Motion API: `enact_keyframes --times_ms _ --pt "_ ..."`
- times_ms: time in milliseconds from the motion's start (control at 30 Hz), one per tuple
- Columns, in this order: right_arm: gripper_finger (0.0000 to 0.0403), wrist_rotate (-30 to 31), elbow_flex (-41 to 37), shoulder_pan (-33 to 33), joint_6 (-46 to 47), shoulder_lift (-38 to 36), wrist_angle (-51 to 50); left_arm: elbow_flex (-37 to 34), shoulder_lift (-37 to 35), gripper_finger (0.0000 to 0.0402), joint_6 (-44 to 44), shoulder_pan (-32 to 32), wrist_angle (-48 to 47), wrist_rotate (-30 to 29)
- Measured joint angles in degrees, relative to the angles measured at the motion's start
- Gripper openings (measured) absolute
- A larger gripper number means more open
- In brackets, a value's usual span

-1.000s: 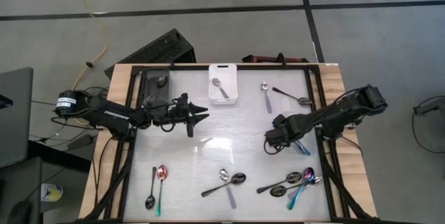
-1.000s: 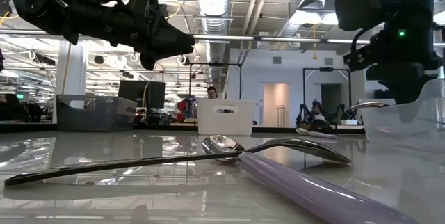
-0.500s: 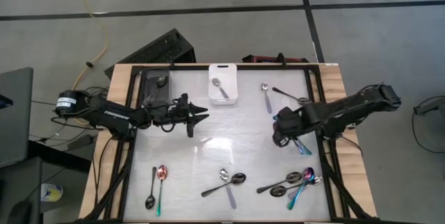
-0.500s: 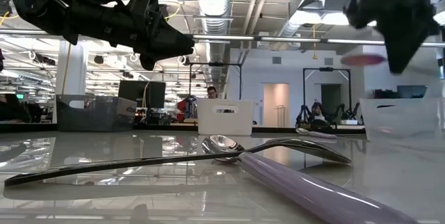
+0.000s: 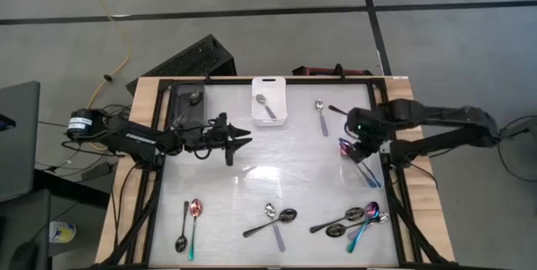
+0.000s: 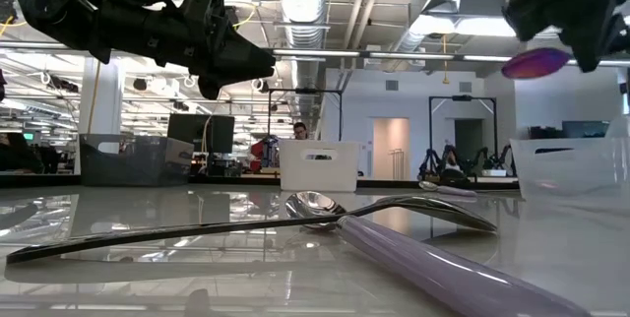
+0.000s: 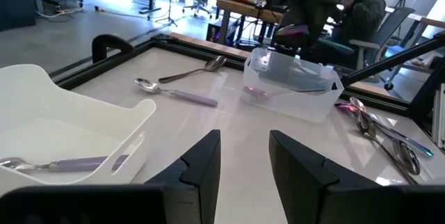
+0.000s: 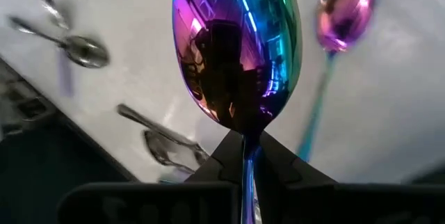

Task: Sort silverware by color (type)
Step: Put the blue spoon into the transparent bin

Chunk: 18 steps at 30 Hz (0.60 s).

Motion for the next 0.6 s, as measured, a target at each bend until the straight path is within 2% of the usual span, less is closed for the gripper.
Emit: enact_keyframes --times_ms 167,600 --pt "0.0037 -7.4 -5.4 -6.0 -6.3 -0.7 6.9 0.0 0.0 0.0108 -0.2 0.0 0.0 0.0" --pt "0.0037 -7.9 -12.8 -13.6 -12.0 -0.4 5.9 0.0 0.0 0.0108 0.1 0.0 0.0 -0.1"
